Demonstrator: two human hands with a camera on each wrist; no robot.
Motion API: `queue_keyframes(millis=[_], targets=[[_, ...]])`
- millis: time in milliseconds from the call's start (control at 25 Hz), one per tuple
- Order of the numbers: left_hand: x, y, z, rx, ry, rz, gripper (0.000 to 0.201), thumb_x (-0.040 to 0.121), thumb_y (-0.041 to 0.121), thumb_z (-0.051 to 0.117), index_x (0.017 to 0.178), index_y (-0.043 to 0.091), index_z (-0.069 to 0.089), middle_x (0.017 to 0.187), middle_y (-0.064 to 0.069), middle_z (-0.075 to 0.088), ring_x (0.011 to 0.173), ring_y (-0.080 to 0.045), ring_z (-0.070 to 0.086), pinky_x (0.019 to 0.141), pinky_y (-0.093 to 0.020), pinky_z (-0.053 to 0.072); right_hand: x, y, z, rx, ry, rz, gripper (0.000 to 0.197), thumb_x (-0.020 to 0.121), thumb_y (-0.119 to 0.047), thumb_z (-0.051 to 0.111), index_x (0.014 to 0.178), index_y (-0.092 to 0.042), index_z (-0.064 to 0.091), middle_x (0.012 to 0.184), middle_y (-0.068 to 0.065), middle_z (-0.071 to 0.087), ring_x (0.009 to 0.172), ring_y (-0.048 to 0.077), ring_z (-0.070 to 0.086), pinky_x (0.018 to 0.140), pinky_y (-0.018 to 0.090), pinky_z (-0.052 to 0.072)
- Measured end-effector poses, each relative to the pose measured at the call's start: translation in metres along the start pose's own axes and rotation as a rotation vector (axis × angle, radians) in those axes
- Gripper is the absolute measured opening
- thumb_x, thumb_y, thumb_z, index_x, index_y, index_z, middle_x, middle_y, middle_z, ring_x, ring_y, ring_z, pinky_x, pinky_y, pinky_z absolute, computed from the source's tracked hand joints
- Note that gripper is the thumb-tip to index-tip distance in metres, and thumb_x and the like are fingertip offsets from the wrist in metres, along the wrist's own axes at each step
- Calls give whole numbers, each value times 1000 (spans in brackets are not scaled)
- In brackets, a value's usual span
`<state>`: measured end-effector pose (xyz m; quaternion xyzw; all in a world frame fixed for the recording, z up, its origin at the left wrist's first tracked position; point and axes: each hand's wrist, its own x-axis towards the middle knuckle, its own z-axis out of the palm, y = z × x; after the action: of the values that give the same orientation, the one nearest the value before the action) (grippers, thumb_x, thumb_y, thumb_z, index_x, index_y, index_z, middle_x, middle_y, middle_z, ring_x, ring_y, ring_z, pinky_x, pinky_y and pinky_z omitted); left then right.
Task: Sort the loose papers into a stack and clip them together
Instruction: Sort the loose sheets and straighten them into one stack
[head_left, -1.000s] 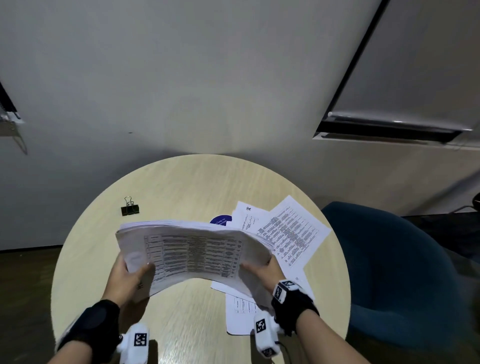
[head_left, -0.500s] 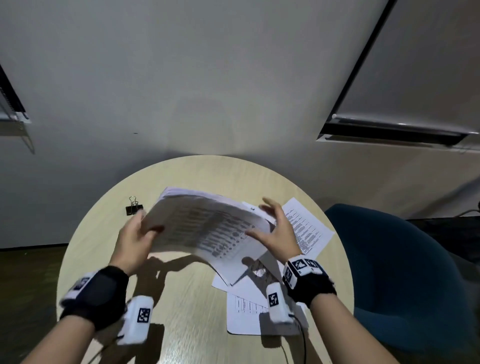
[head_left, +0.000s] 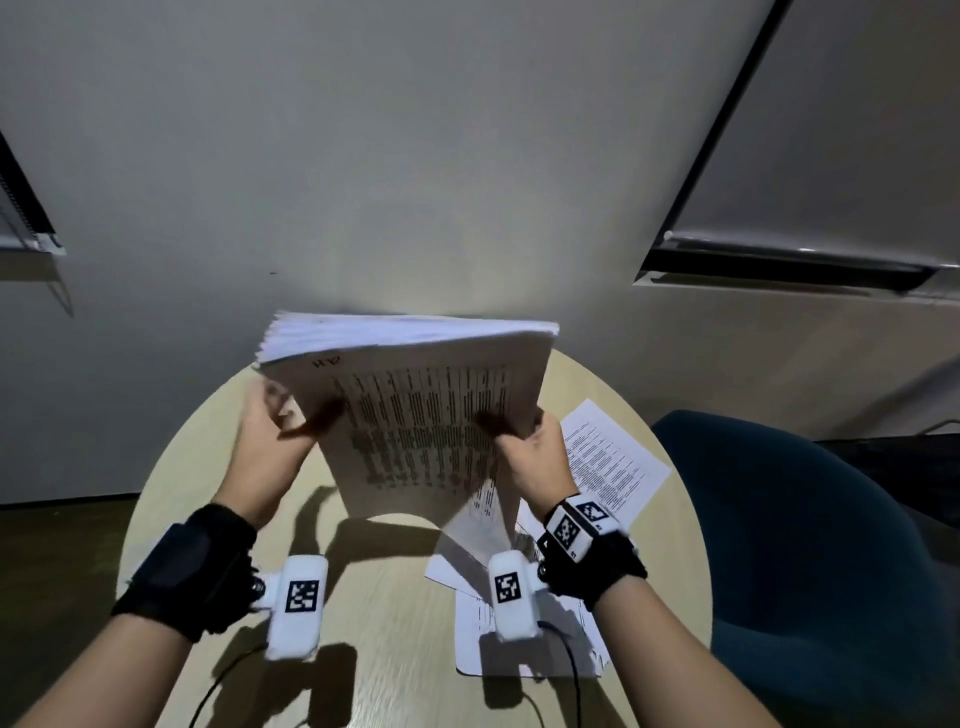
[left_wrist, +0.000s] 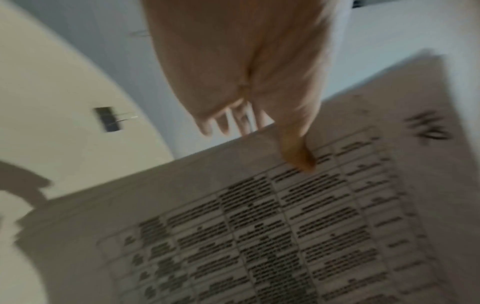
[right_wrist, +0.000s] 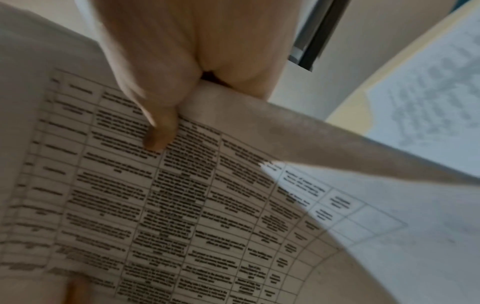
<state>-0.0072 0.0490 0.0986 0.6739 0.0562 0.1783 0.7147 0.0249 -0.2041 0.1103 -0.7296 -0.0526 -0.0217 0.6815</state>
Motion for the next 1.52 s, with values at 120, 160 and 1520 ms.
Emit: queue_keyframes(millis=[120, 160, 1520], targets=[[-23, -44, 2, -43, -122, -169, 43, 80, 14, 75, 120, 4, 60, 111, -5, 71, 108, -20, 65, 76, -16, 54, -16, 35, 6, -52, -56, 141, 7, 83, -7, 72, 83, -14, 69, 75, -11, 71, 67, -5, 66, 71, 18, 51], [-30, -56, 5, -10, -100, -209, 36, 85, 1, 67, 120, 1, 59, 114, -10, 69, 104, -15, 67, 73, -13, 54, -21, 46, 5, -133, -70, 204, 18, 81, -19, 75, 67, -17, 63, 56, -17, 65, 52, -7, 60, 61, 14, 47], [-56, -173, -43, 739, 177, -794, 29, 85, 22, 69, 103, 0, 64, 98, -19, 70, 80, -30, 60, 71, -30, 41, 12, 209, -141, -608, 415, 968, 50, 79, -38, 74, 116, -7, 59, 118, 23, 61, 107, 38, 61, 93, 43, 50]])
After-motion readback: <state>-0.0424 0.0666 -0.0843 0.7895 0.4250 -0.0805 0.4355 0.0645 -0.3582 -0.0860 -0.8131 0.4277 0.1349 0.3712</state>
